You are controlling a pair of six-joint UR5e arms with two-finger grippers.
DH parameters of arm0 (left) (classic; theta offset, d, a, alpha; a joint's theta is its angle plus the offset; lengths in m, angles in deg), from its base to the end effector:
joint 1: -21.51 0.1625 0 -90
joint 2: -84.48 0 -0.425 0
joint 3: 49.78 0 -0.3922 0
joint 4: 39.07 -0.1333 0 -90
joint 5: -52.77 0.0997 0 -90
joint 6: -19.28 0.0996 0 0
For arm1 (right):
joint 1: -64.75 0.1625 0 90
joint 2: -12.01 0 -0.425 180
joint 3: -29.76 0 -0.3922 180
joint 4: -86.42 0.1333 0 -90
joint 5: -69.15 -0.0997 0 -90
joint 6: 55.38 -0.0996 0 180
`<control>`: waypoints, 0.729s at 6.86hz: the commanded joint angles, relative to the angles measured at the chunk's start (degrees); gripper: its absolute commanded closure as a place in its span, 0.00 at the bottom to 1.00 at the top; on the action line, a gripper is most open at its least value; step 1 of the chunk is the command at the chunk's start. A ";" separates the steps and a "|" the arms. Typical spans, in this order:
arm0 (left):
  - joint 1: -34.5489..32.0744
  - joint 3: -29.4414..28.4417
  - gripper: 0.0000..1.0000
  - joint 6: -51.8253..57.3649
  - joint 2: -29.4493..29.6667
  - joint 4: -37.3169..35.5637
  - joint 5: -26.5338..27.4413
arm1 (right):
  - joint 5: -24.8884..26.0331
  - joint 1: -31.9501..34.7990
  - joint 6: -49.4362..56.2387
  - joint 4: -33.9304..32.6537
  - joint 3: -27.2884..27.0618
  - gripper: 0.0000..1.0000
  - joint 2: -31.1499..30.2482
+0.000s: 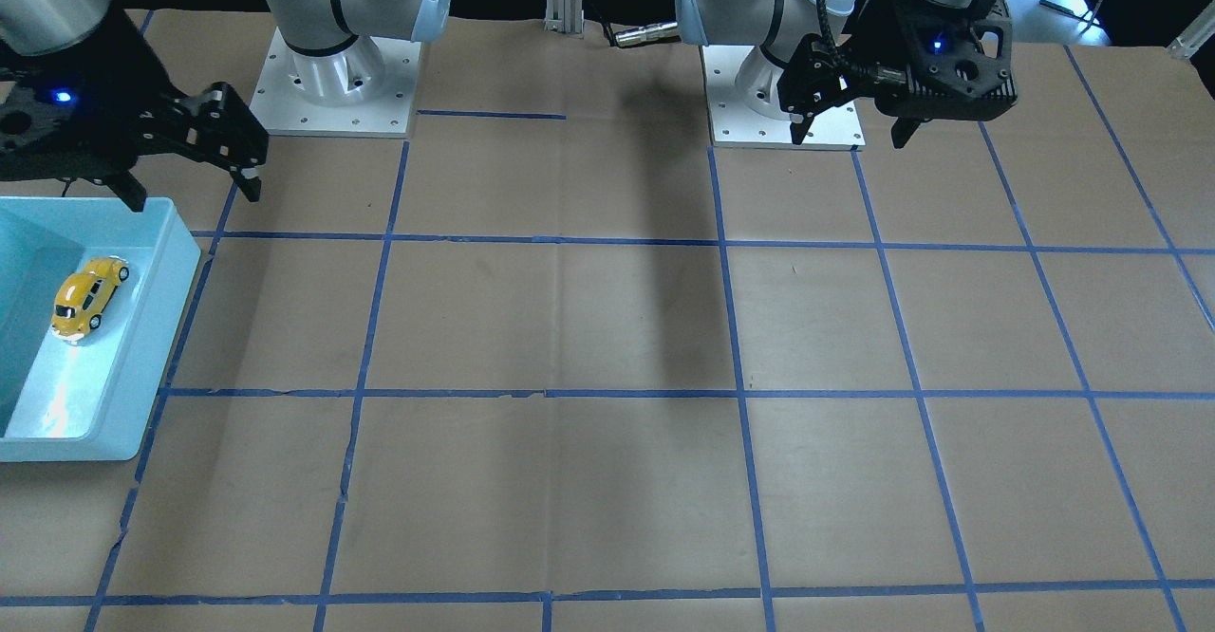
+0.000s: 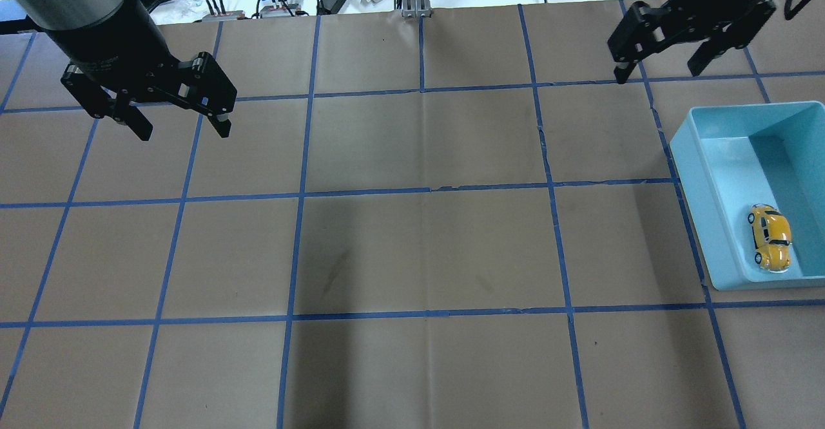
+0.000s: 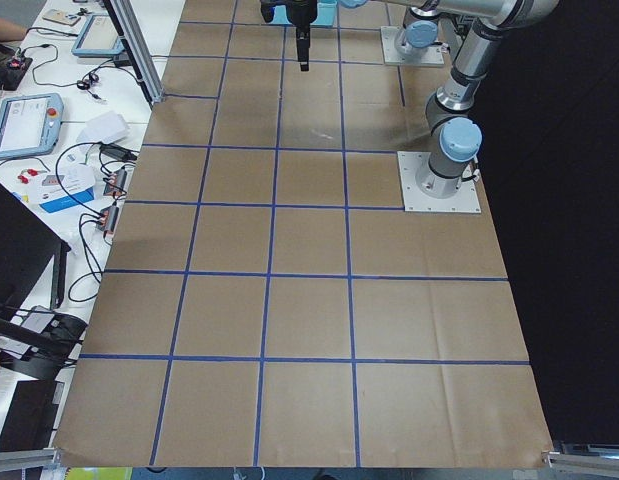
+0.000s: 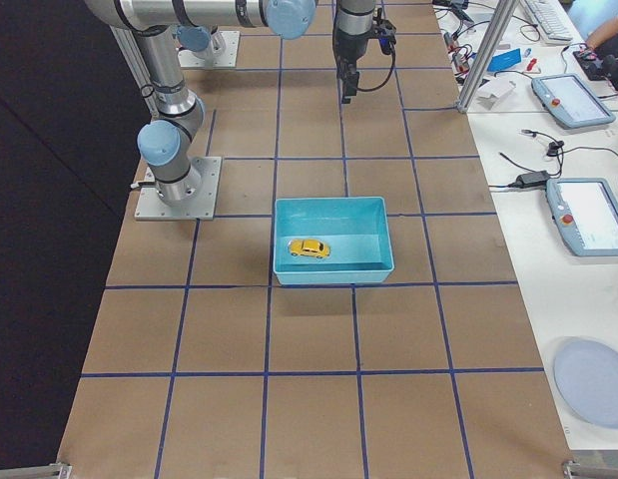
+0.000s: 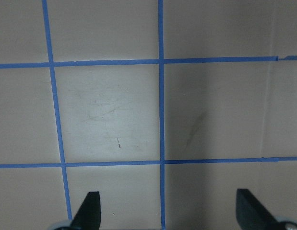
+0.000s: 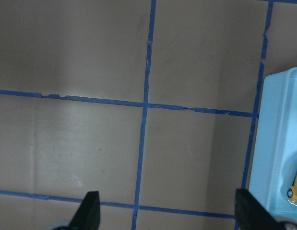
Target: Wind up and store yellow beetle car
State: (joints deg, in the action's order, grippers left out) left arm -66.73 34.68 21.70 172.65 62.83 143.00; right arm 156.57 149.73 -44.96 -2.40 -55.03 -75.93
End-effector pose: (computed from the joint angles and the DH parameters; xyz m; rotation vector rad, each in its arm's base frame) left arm -0.1185 -0.4708 0.5304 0.0183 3.1380 0.1243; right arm 0.0926 -0.5200 0.5128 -0.1473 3.0975 -0.0622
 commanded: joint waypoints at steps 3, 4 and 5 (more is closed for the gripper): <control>-0.09 0.09 0.00 0.31 -0.19 0.23 0.03 | 0.47 6.13 -11.54 -5.13 -2.14 0.00 -0.22; -0.01 0.26 0.00 0.74 -0.28 0.32 0.03 | 0.56 6.68 -10.87 -4.96 -2.05 0.00 -0.04; -0.01 0.18 0.00 1.53 -0.45 0.32 0.03 | 0.73 6.69 -10.86 -4.35 -1.61 0.00 -0.22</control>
State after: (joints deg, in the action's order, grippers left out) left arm -66.76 34.85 22.48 172.37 63.11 143.04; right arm 157.12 155.92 -55.61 -7.20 -57.01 -76.13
